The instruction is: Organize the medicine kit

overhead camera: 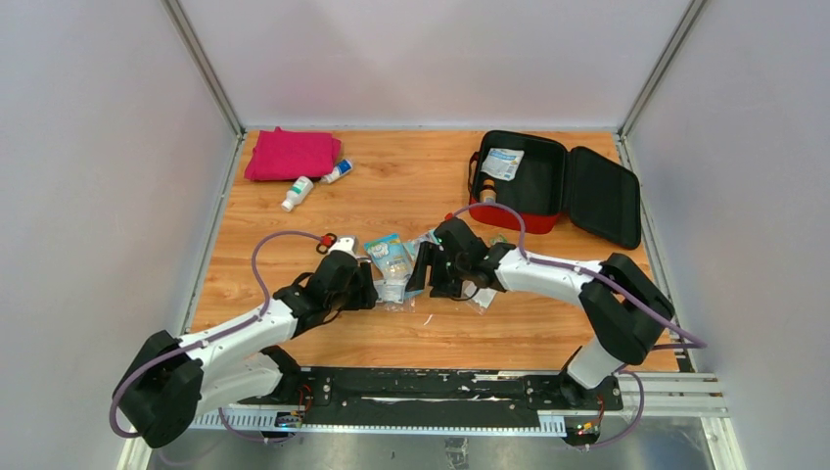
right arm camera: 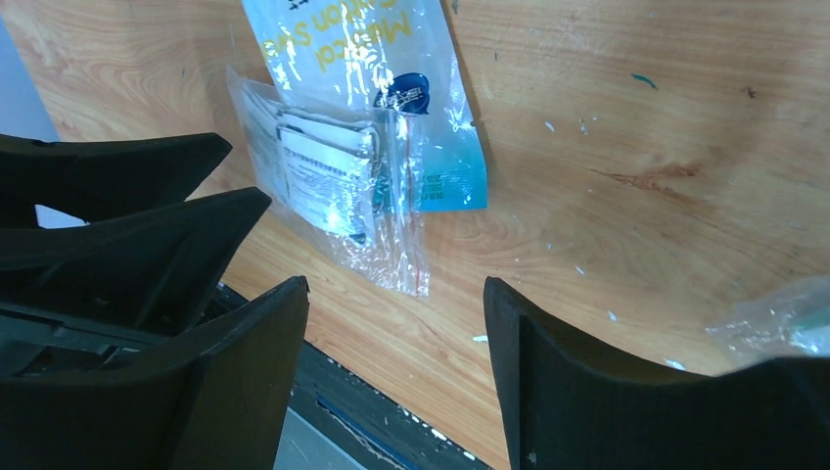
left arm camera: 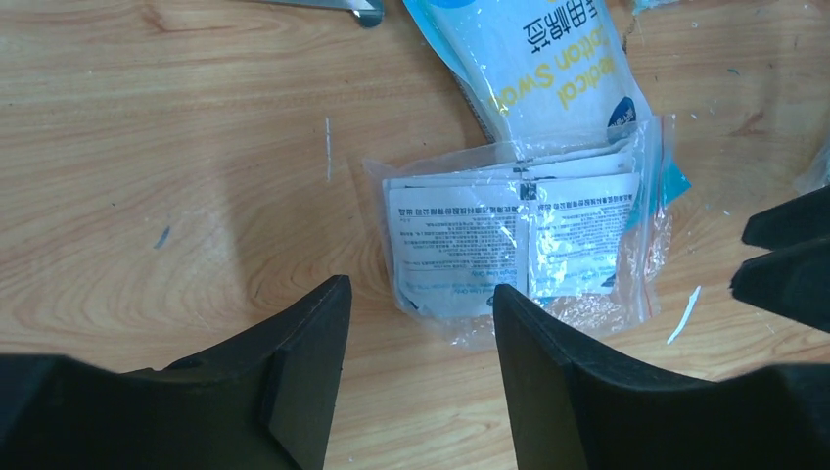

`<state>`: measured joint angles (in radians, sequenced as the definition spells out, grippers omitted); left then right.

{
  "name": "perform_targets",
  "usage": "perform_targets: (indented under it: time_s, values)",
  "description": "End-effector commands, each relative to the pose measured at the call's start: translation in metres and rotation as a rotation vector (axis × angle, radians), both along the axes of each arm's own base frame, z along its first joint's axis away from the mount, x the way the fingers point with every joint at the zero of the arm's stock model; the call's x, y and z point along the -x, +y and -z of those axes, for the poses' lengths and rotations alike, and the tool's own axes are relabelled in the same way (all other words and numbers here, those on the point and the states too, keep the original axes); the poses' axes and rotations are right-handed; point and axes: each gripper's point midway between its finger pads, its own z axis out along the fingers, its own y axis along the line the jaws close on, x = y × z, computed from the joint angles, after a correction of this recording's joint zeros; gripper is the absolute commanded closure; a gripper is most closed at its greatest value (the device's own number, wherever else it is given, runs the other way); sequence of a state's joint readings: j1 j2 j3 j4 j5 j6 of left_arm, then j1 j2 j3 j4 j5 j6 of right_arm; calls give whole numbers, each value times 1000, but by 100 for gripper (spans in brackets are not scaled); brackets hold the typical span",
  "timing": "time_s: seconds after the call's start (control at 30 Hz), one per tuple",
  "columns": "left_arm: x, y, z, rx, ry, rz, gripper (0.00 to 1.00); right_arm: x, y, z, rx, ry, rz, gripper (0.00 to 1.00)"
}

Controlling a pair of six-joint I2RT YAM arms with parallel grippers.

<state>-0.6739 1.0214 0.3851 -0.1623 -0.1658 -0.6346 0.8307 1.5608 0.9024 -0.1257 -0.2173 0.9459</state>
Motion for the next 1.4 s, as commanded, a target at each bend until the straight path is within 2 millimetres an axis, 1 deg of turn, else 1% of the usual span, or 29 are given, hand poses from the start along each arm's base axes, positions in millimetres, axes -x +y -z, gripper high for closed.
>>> perform_targets:
  time_s: [0.0,0.1,0.3,0.47,0.57,0.7,0.8,0.93,1.03,1.07,1.1,1.17,1.23,1.3,1.37]
  values:
    - [-11,2,-2,-7,-33,-2,41,1,16,11,-75,1,0,29]
    - [-12,3,3,-22,-27,6,44,0,24,15,-95,-17,-50,29]
    - [-11,2,13,-48,2,23,53,3,28,35,-96,15,-65,35]
    - [-9,0,16,-43,10,38,55,7,31,48,-108,51,-61,46]
    - [-8,0,16,-43,11,42,55,7,34,48,-119,55,-63,54]
    - [-7,0,18,-44,17,49,56,5,38,42,-136,43,-74,61]
    - [-6,-1,18,-43,20,52,57,5,40,39,-144,30,-84,68]
    - [-4,-3,14,-17,21,57,57,4,41,31,-159,-5,-99,89]
    - [-3,-6,3,11,8,56,57,4,41,20,-178,-43,-108,98]
    - [-4,-6,-4,21,-2,51,56,3,40,15,-180,-58,-110,100]
    - [-3,-5,-10,27,-12,48,53,2,38,10,-178,-76,-111,100]
    - [-6,-4,-30,44,-47,33,42,0,33,0,-163,-112,-109,100]
    - [-7,2,-54,49,-92,15,37,-3,27,-17,-151,-162,-110,100]
    - [-10,8,-80,50,-144,-3,29,-6,20,-33,-132,-207,-105,100]
    - [-11,15,-101,43,-189,-21,23,-10,9,-49,-113,-250,-91,100]
